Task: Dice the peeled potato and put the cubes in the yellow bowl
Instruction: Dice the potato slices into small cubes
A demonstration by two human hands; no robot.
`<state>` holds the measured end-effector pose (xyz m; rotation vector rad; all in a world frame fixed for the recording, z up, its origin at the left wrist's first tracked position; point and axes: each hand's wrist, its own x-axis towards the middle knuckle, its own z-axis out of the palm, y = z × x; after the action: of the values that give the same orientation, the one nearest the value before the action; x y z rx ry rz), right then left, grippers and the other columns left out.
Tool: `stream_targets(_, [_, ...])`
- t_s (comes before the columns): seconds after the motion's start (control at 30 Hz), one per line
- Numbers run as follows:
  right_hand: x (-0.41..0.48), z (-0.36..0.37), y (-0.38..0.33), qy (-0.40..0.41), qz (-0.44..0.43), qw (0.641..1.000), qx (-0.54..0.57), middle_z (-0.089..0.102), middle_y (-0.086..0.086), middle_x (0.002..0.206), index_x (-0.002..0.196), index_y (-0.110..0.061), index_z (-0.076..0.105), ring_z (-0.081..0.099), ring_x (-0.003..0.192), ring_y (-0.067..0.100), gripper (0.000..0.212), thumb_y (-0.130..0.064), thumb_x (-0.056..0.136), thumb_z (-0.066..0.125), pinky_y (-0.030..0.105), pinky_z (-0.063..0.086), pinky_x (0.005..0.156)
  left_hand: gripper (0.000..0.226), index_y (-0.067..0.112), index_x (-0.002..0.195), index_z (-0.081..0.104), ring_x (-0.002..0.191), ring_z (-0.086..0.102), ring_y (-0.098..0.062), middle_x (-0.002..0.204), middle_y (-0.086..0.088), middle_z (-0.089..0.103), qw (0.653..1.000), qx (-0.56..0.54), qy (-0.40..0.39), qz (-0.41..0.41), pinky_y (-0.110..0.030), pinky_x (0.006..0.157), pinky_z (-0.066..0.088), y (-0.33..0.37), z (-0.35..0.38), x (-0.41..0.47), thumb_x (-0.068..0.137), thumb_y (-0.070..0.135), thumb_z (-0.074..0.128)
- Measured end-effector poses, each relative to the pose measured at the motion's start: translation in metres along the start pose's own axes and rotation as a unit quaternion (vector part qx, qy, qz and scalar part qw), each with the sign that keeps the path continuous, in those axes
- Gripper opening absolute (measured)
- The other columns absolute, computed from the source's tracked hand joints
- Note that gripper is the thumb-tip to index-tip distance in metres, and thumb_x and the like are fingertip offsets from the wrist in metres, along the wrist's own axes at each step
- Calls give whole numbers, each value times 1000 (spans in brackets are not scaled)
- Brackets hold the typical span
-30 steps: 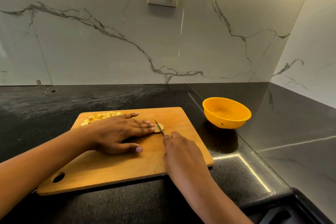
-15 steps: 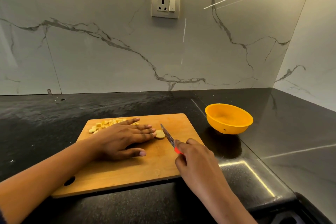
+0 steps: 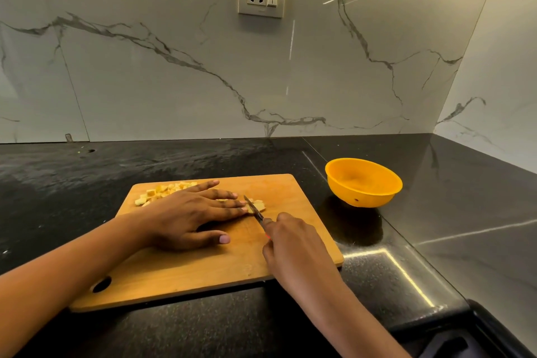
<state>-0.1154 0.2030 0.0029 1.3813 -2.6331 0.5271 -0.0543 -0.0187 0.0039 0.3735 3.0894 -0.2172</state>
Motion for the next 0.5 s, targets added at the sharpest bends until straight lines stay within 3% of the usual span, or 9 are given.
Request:
stream_targets(0.13, [2, -5, -7, -30, -11, 999, -35, 49, 5, 123, 138, -17, 46, 51, 109, 19, 39, -19, 99, 46, 25, 34, 76, 74, 47, 144, 6, 138, -6, 11, 152, 24, 9, 1000, -2, 7, -4, -16, 106, -24, 1, -1, 0, 79, 79, -6])
stream_targets(0.33, [-34, -12, 7, 21, -31, 999, -18, 49, -3, 115, 145, -23, 37, 53, 101, 17, 44, -21, 101, 39, 24, 33, 70, 71, 45, 145, 3, 139, -4, 9, 152, 25, 9, 1000, 3, 3, -8, -18, 109, -21, 3, -1, -2, 82, 76, -4])
stream_targets(0.5, [-30, -10, 8, 51, -12, 998, 25, 49, -6, 111, 145, -27, 37, 51, 93, 13, 45, -25, 100, 40, 23, 37, 70, 73, 47, 143, 12, 140, -4, 8, 151, 27, 10, 1000, -2, 21, -15, -27, 115, -15, 2, 3, -8, 80, 77, -9])
